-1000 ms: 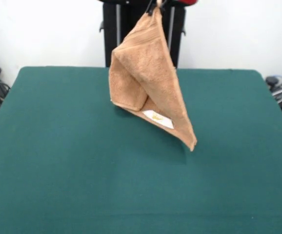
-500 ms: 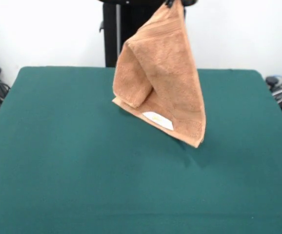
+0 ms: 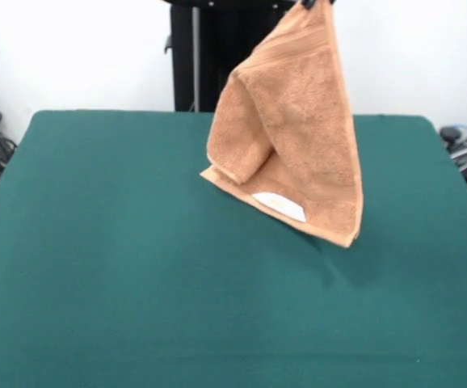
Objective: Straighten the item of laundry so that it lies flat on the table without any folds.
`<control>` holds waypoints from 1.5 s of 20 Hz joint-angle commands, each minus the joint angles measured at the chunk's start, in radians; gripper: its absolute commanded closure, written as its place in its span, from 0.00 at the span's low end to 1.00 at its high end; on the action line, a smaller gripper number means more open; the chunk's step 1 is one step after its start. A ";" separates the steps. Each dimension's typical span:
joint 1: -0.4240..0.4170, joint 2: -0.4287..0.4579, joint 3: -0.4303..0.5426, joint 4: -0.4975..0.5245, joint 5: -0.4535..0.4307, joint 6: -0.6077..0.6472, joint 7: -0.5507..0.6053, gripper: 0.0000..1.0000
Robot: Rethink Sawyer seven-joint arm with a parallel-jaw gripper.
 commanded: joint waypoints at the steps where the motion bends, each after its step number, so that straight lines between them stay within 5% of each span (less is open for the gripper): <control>1: 0.018 0.014 0.049 0.044 0.024 0.081 0.237 1.00; 30: 0.154 0.006 0.001 0.046 0.070 0.122 0.382 1.00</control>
